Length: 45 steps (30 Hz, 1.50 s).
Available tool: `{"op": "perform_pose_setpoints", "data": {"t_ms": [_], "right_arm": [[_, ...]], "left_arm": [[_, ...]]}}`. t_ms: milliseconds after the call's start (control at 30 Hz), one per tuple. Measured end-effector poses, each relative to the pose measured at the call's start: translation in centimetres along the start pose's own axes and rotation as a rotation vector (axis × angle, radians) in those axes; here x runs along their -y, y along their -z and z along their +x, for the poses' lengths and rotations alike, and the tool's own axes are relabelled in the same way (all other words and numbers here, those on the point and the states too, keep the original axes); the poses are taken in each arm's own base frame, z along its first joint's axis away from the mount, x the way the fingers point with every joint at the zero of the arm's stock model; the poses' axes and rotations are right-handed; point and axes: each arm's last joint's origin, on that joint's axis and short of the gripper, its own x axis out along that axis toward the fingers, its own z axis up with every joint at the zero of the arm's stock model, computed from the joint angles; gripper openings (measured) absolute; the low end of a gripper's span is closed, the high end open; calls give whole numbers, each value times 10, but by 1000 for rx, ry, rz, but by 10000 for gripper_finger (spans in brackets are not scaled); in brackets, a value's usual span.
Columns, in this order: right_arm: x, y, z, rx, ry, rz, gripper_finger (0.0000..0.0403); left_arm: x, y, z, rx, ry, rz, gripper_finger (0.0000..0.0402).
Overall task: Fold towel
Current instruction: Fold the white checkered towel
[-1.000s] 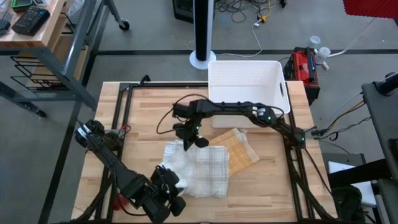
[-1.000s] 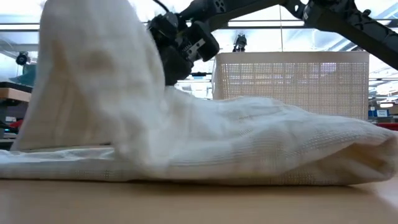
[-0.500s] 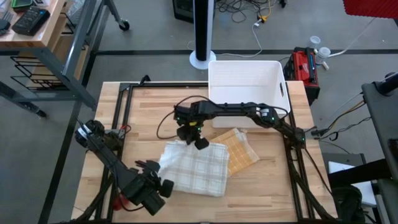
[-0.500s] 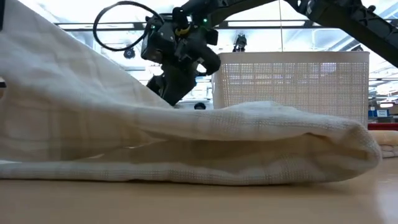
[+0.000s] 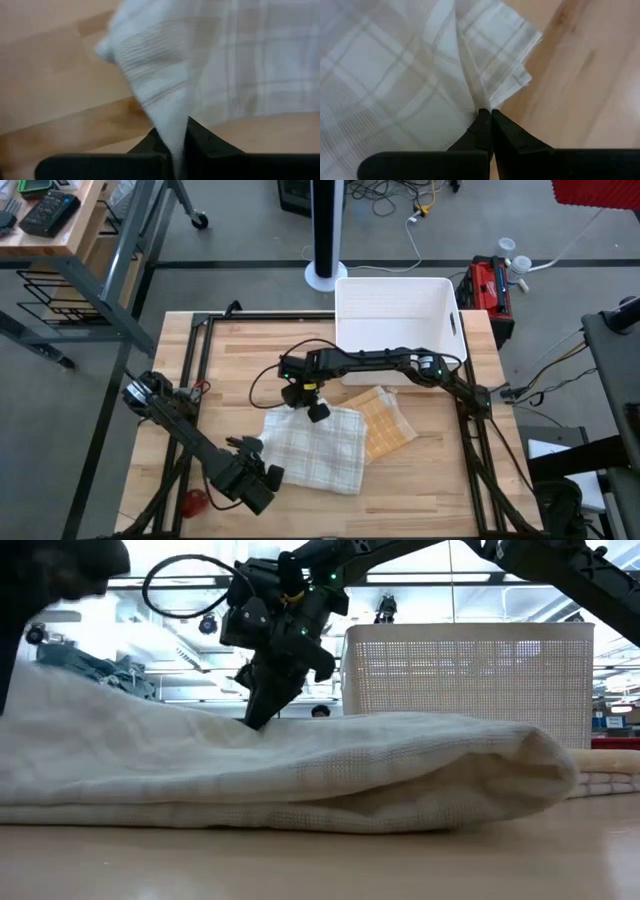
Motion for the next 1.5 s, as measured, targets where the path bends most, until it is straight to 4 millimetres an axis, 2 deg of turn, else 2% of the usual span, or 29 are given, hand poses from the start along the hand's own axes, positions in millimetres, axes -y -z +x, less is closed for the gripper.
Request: {"op": "perform_pose_setpoints", "data": {"t_ms": [133, 267, 467, 600, 733, 833, 967, 1067, 1233, 1367, 1500], "right_arm": [[2, -2, -4, 16, 23, 36, 0], [0, 1, 2, 3, 12, 91, 3], [-1, 6, 8, -24, -3, 99, 52], [-1, 6, 6, -31, 15, 99, 95], [4, 2, -2, -69, 145, 121, 129], [7, 1, -6, -87, 204, 139, 146], [6, 1, -10, -99, 194, 178, 160], [-1, 2, -17, -98, 94, 227, 162], [-21, 9, -20, -63, -249, 293, 151], [-40, 13, -25, -92, -388, 293, 137], [-57, 22, -49, -118, -462, 298, 125]], "left_arm": [[-5, 0, 19, 3, -8, -35, 16], [-10, 0, 31, 4, -10, -83, 24], [-12, -1, 32, 10, -21, -82, 81], [-12, 0, 25, 11, -22, -69, 133], [-14, 5, 10, -18, -50, -22, 181], [-19, 10, -1, -49, -106, 8, 207], [-27, 17, -12, -91, -180, 38, 229], [-24, 20, -21, -46, -100, 21, 234], [-9, 18, -26, 208, 182, -38, 223], [3, 13, -6, 263, 218, -56, 203], [19, 8, 18, 281, 222, -53, 183]]}}
